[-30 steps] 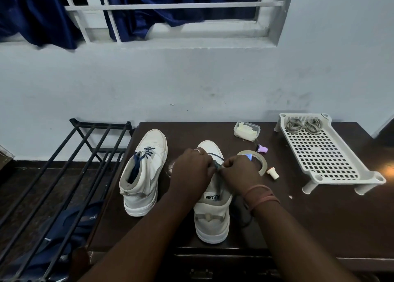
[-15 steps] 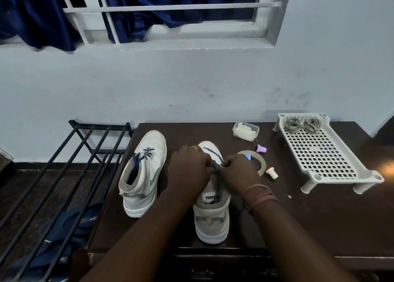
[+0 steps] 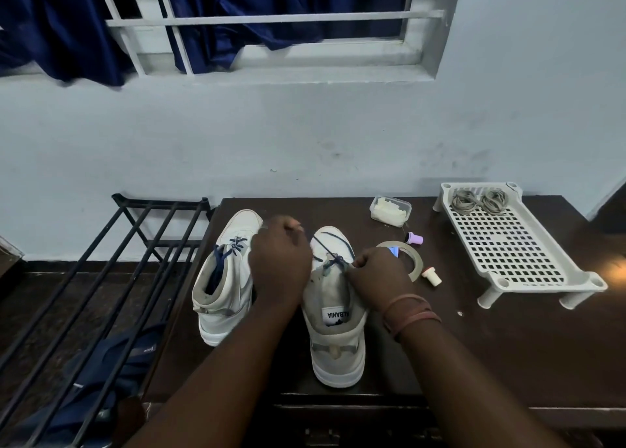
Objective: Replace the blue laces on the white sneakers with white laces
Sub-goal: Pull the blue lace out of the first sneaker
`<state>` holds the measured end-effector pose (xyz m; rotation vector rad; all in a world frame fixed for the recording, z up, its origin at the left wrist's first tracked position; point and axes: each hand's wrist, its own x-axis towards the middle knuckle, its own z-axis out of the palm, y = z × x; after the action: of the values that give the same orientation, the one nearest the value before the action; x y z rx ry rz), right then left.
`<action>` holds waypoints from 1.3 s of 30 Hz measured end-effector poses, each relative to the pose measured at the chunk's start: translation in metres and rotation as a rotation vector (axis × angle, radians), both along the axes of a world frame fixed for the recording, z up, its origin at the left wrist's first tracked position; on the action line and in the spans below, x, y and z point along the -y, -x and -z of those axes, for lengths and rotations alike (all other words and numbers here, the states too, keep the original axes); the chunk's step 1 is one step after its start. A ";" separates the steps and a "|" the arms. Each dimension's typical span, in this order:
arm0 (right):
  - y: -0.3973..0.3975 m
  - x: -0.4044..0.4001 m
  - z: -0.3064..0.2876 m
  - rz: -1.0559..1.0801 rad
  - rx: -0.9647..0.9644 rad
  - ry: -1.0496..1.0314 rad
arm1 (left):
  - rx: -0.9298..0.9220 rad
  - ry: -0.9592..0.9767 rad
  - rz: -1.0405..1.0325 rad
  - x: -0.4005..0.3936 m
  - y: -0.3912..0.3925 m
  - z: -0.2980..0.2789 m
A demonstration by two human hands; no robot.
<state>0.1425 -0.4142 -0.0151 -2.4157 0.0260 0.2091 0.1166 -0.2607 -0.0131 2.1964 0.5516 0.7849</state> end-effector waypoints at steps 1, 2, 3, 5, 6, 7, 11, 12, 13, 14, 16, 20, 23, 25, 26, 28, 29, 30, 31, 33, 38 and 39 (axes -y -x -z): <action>0.000 0.000 0.000 -0.002 -0.001 0.009 | 0.000 0.090 -0.041 -0.007 -0.003 -0.001; -0.001 -0.001 0.000 -0.005 -0.001 0.017 | -0.016 0.083 -0.057 -0.010 -0.003 -0.003; -0.001 -0.001 0.001 -0.005 0.000 0.022 | -0.023 0.030 -0.037 -0.011 -0.003 -0.006; -0.002 -0.002 0.001 0.002 0.004 0.028 | -0.007 -0.119 0.112 -0.003 -0.001 -0.011; -0.002 -0.003 0.001 0.002 0.006 0.032 | -0.026 -0.227 0.193 0.004 0.001 -0.012; -0.002 -0.003 0.001 -0.004 0.005 0.039 | -0.069 -0.352 0.245 0.012 0.002 -0.011; -0.002 -0.003 0.002 -0.011 0.005 0.044 | -0.310 -0.725 0.273 0.020 0.005 0.007; -0.002 -0.003 0.003 -0.008 0.007 0.043 | -0.364 -0.750 0.260 0.018 0.006 0.010; -0.002 -0.004 0.003 -0.006 0.006 0.043 | -0.376 -0.755 0.245 0.017 0.006 0.010; -0.002 -0.004 0.003 -0.006 0.006 0.044 | -0.355 -0.718 0.237 0.017 0.006 0.009; -0.002 -0.003 0.003 -0.006 0.009 0.050 | -0.199 -0.451 0.218 0.018 0.007 0.002; -0.002 -0.003 0.001 -0.014 0.007 0.061 | 0.079 0.525 0.343 0.017 0.003 -0.025; -0.002 -0.003 0.002 -0.006 0.013 0.059 | 0.101 0.773 0.390 0.012 0.000 -0.034; -0.002 -0.003 0.003 -0.009 0.025 0.062 | -0.001 0.548 0.396 0.012 0.002 -0.028; -0.002 -0.004 0.003 -0.010 0.031 0.064 | -0.071 0.346 0.410 0.012 0.003 -0.023; -0.002 -0.004 0.004 -0.012 0.035 0.068 | -0.249 -0.216 0.399 0.012 0.004 -0.010; -0.002 -0.004 0.004 -0.014 0.034 0.070 | -0.350 -0.449 0.376 0.012 0.006 -0.006; -0.002 -0.004 0.004 -0.017 0.035 0.072 | -0.417 -0.573 0.350 0.012 0.007 -0.004; -0.003 -0.004 0.004 -0.020 0.034 0.074 | -0.454 -0.630 0.333 0.012 0.008 -0.004; -0.003 -0.004 0.004 -0.019 0.030 0.071 | -0.437 -0.625 0.289 0.014 0.009 -0.008; -0.002 -0.003 0.002 -0.019 0.022 0.057 | -0.301 0.199 0.408 0.007 -0.001 -0.019; -0.002 -0.003 0.002 -0.021 0.019 0.054 | -0.226 0.425 0.455 0.007 0.000 -0.022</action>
<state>0.1441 -0.4111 -0.0170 -2.4724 -0.0024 0.1972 0.1162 -0.2677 0.0087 1.9114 0.2725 0.1590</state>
